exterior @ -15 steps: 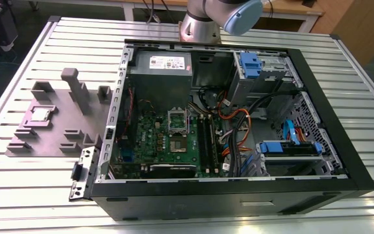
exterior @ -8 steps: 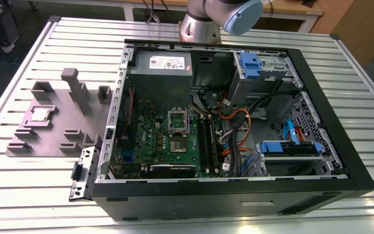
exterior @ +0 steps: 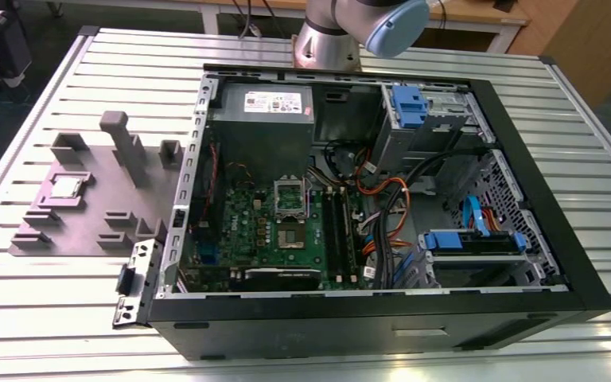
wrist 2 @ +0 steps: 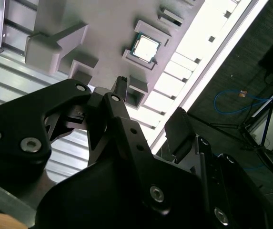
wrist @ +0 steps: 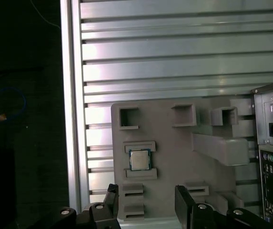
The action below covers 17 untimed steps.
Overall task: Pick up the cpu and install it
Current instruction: 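Pick up the cpu and move it towards the insertion slot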
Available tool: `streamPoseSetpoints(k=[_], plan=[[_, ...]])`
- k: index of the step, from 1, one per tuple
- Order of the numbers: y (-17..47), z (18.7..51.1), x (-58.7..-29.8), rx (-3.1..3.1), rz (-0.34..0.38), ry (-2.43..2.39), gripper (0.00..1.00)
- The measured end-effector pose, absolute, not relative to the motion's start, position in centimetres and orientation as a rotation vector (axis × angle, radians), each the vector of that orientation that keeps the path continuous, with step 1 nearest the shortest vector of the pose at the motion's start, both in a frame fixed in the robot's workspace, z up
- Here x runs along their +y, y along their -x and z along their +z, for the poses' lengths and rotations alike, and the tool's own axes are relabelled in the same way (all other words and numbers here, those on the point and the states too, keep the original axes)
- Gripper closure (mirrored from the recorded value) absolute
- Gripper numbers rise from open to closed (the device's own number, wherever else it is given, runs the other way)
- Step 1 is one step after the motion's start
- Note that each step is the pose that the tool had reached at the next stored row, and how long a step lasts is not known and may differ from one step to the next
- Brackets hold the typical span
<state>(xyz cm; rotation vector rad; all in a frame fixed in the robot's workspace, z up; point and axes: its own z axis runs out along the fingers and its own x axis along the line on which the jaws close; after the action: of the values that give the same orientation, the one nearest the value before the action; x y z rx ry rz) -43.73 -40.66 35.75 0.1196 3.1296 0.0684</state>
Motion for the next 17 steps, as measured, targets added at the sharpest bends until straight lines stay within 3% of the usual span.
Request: streamPoseSetpoints(k=[17], plan=[[43.73, 35.29, -40.66, 3.13, 0.068, -0.12, 0.41]])
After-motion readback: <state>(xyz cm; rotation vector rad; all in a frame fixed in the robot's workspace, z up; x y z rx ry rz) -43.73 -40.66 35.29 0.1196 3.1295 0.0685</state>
